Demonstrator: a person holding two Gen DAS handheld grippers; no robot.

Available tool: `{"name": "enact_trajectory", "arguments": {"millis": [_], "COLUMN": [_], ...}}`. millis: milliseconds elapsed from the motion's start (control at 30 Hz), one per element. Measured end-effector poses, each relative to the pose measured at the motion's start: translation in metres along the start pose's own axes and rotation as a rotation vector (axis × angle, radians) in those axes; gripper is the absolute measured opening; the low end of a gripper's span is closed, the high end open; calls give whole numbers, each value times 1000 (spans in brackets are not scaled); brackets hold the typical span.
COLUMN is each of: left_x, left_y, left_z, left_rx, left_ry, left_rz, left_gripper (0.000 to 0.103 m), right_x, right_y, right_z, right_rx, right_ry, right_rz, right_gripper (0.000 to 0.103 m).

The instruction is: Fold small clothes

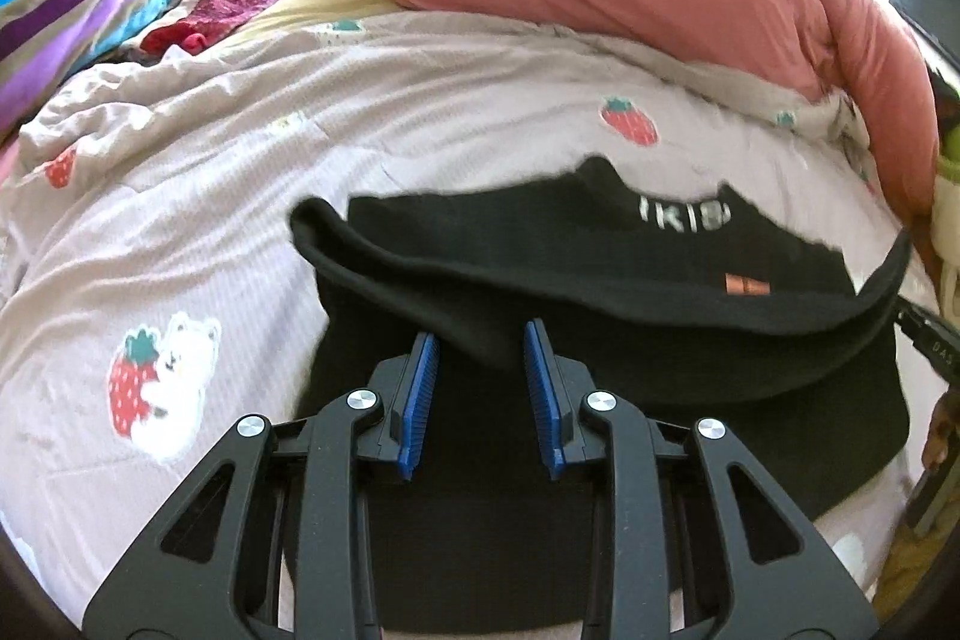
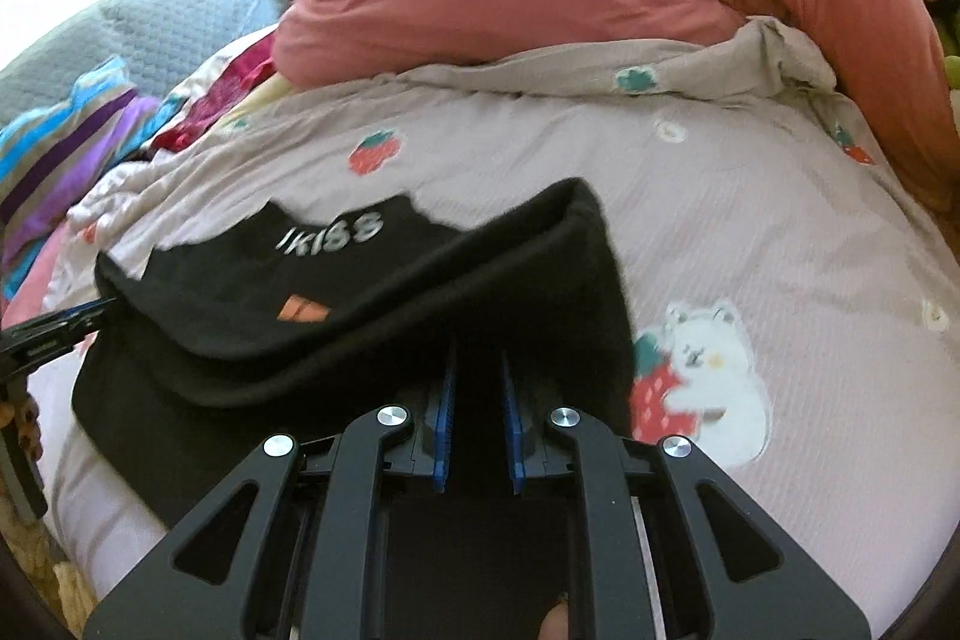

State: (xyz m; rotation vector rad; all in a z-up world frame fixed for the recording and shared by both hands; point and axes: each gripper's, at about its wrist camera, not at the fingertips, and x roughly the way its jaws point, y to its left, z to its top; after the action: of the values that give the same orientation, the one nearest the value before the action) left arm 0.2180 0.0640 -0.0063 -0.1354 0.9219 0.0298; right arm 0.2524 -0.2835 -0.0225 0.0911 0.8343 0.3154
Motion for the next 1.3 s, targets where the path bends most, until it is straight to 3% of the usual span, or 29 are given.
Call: {"name": "enact_trajectory", "arguments": {"millis": [333, 400, 500, 567, 667, 867, 933, 967, 1033, 1067, 1300], "left_x": [-8, -7, 0, 7, 22, 43, 48, 49, 48, 46, 16], "left_y": [36, 46, 59, 63, 64, 67, 69, 68, 66, 65, 55], "left_z": [22, 21, 18, 17, 14, 12, 10, 9, 8, 8, 22], "left_rx": [-97, -133, -177, -189, -192, -194, -201, -203, -190, -186, -101], "left_ry": [-46, -45, -26, -6, 31, 68, 75, 72, 63, 58, -37], "left_rz": [17, 14, 10, 1, -27, -38, -43, -51, -46, -45, -34], "left_gripper": [22, 27, 27, 27, 38, 38, 35, 20, 12, 7, 4], "right_x": [0, 0, 2, 7, 18, 40, 39, 38, 32, 30, 5], "right_y": [-33, -36, -42, -43, -43, -49, -50, -50, -49, -49, -46], "right_z": [10, 10, 10, 10, 11, 7, 6, 6, 5, 5, 12], "right_rx": [74, 78, 95, 103, 109, 162, 180, 180, 169, 169, 175], "right_ry": [-13, -12, -2, 13, 41, 101, 99, 92, 76, 71, -5], "right_rz": [-53, -52, -32, -18, -7, 13, 36, 36, 21, 15, 11], "right_gripper": [14, 16, 29, 30, 35, 36, 25, 22, 11, 10, 8]}}
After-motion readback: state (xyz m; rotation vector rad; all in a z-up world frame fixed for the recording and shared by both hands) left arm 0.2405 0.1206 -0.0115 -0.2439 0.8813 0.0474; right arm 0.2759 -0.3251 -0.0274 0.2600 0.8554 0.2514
